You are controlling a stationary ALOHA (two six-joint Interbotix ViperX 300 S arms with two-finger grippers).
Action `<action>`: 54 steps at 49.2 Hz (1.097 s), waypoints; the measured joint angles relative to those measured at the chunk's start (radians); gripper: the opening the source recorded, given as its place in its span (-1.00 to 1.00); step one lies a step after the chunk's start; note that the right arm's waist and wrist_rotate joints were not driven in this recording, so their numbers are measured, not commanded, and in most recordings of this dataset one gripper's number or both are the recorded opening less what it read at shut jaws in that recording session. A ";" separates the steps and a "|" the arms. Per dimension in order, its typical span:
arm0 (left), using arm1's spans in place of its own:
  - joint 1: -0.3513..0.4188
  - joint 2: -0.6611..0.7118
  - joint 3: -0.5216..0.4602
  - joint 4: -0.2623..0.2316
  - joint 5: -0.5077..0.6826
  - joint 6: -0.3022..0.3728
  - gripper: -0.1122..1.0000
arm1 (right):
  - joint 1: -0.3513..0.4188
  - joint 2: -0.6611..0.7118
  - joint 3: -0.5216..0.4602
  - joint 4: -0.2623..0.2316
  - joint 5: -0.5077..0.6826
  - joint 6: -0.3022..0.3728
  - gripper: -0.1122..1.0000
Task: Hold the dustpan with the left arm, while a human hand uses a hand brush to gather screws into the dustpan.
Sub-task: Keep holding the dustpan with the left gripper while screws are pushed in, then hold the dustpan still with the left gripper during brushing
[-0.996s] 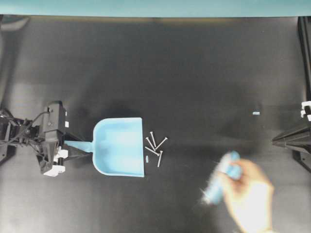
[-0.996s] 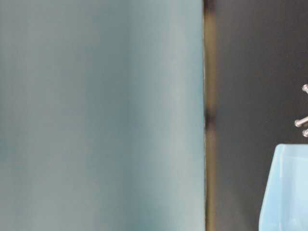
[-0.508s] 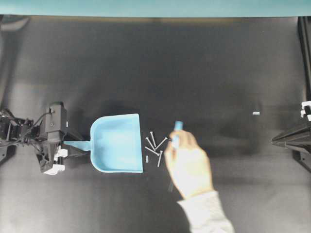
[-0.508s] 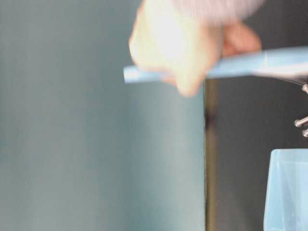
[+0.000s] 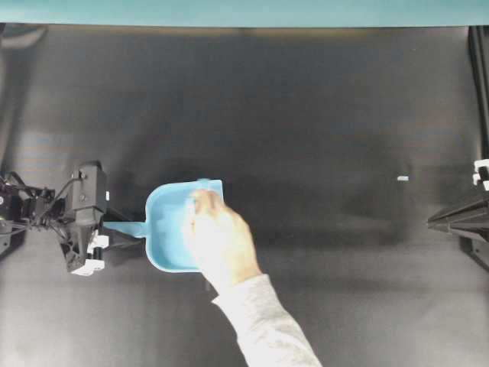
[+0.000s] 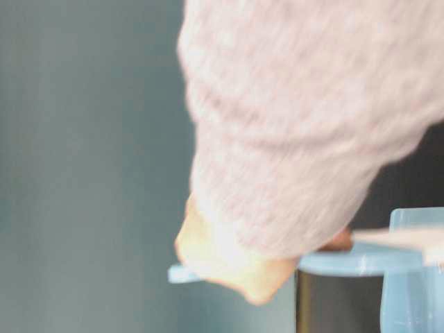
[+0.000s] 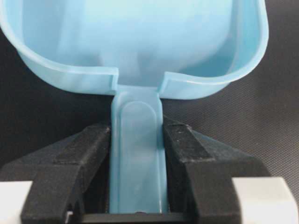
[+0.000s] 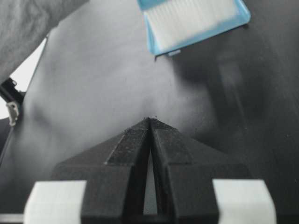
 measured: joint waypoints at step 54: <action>0.020 0.095 0.092 0.002 -0.416 0.012 -0.29 | 0.000 0.000 0.002 0.000 0.002 0.000 -0.79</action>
